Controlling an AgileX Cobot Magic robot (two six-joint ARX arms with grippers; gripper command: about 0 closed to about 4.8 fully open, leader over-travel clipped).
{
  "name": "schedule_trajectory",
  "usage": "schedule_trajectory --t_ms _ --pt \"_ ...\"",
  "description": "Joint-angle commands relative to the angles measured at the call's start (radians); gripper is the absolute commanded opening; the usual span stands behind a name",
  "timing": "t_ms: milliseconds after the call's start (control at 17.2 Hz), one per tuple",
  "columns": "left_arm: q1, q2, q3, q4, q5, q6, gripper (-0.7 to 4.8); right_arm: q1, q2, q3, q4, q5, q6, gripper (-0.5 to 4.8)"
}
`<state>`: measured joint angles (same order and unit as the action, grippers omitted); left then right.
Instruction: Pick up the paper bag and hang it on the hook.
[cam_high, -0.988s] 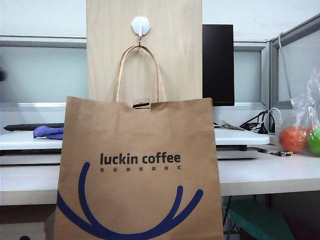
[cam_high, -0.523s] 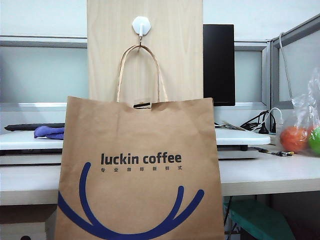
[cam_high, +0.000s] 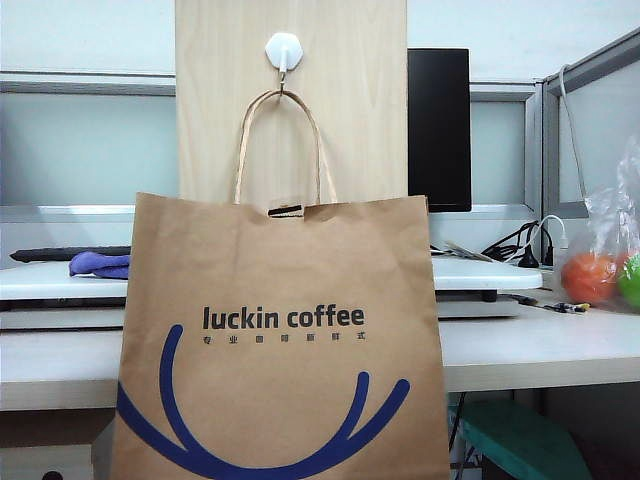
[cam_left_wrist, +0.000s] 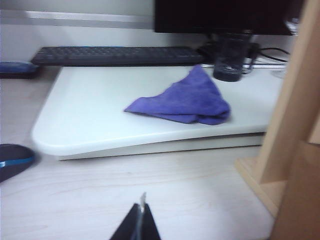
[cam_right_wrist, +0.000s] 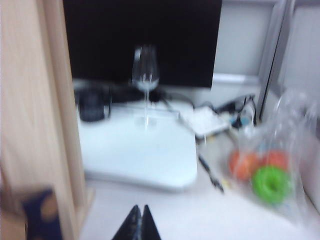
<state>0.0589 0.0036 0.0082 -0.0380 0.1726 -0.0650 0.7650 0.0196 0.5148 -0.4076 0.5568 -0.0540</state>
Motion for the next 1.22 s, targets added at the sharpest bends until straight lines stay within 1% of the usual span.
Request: schedule_trajectory --t_ms 58,116,174,291,523,872,930,988,1046,1104,1162,1221 --pt "0.010 0.000 0.002 0.010 0.007 0.002 -0.06 -0.001 0.000 -0.070 0.212 0.034 -0.031 -0.01" --pt "0.010 0.000 0.002 0.010 0.008 0.002 -0.06 -0.001 0.000 -0.093 0.240 0.038 -0.033 0.00" --pt "0.010 0.000 0.002 0.009 0.007 0.002 -0.06 -0.001 0.000 -0.102 0.234 0.041 -0.028 0.00" --pt "0.010 0.000 0.002 0.009 0.008 0.002 -0.06 0.000 0.000 -0.106 0.173 0.000 -0.021 0.00" --pt "0.010 0.000 0.002 0.009 0.007 0.002 -0.06 -0.001 0.000 -0.106 0.090 0.002 -0.021 0.00" --pt "0.010 0.000 0.002 0.010 0.008 0.002 -0.06 -0.006 -0.001 -0.105 0.056 0.002 -0.021 0.00" --pt "0.010 0.000 0.002 0.009 0.007 0.002 -0.06 -0.035 -0.001 -0.106 0.060 -0.011 -0.021 0.00" --pt "0.010 0.000 0.002 0.009 0.007 0.002 -0.05 -0.117 0.001 -0.109 0.061 -0.070 -0.037 0.00" --pt "0.010 0.000 0.001 0.009 0.007 0.002 -0.06 -0.187 0.003 -0.123 0.079 -0.077 -0.037 0.00" --pt "0.010 0.000 0.002 0.010 0.009 0.002 -0.06 -0.282 0.002 -0.157 0.117 -0.092 -0.036 0.00" --pt "0.010 0.000 0.002 0.009 0.008 0.002 -0.06 -0.369 -0.001 -0.195 0.152 -0.136 -0.035 0.00" --pt "0.010 0.000 0.001 0.009 0.007 0.002 -0.06 -0.471 -0.002 -0.242 0.197 -0.239 -0.029 0.00"
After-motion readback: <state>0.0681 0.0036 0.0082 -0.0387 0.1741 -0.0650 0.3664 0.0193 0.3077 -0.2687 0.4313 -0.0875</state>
